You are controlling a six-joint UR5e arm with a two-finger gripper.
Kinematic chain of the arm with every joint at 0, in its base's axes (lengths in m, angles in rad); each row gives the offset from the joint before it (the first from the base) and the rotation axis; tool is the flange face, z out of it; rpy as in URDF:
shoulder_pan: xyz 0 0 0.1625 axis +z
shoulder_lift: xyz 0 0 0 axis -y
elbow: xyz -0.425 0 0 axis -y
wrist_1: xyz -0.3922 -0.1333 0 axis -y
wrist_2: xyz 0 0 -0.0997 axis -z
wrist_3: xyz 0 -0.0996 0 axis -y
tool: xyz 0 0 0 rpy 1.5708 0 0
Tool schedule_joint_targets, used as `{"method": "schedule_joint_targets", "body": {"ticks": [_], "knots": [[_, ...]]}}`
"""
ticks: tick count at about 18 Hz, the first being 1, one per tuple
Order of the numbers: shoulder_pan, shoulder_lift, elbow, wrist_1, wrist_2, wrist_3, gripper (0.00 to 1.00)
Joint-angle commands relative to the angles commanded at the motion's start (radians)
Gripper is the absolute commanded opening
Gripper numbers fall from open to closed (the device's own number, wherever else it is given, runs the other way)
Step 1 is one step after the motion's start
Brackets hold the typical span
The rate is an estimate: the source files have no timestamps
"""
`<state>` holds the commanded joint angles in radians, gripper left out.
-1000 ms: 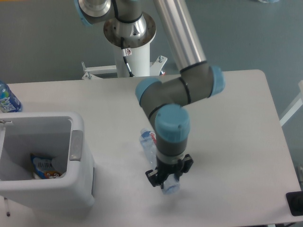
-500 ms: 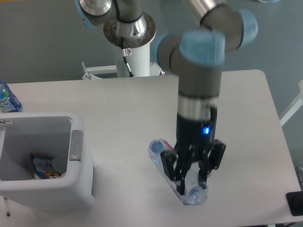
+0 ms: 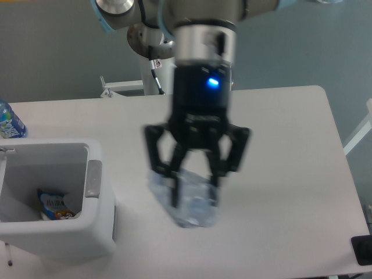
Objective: Place the trash in the trash can
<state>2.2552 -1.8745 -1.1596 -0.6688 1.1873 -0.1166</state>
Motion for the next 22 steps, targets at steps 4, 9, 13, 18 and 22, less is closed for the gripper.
{"method": "schedule_joint_targets", "body": {"ticks": [4, 9, 13, 18, 22], "knots": [[-0.110, 0.000, -0.026, 0.000, 0.003, 0.003, 0.55], [-0.192, 0.006, -0.110, 0.002, 0.003, 0.003, 0.72], [-0.194, 0.020, -0.120, 0.002, 0.002, 0.008, 1.00], [-0.143, 0.029, -0.130, -0.005, 0.008, 0.008, 1.00], [0.013, 0.031, -0.124, -0.003, 0.009, 0.020, 1.00]]}}
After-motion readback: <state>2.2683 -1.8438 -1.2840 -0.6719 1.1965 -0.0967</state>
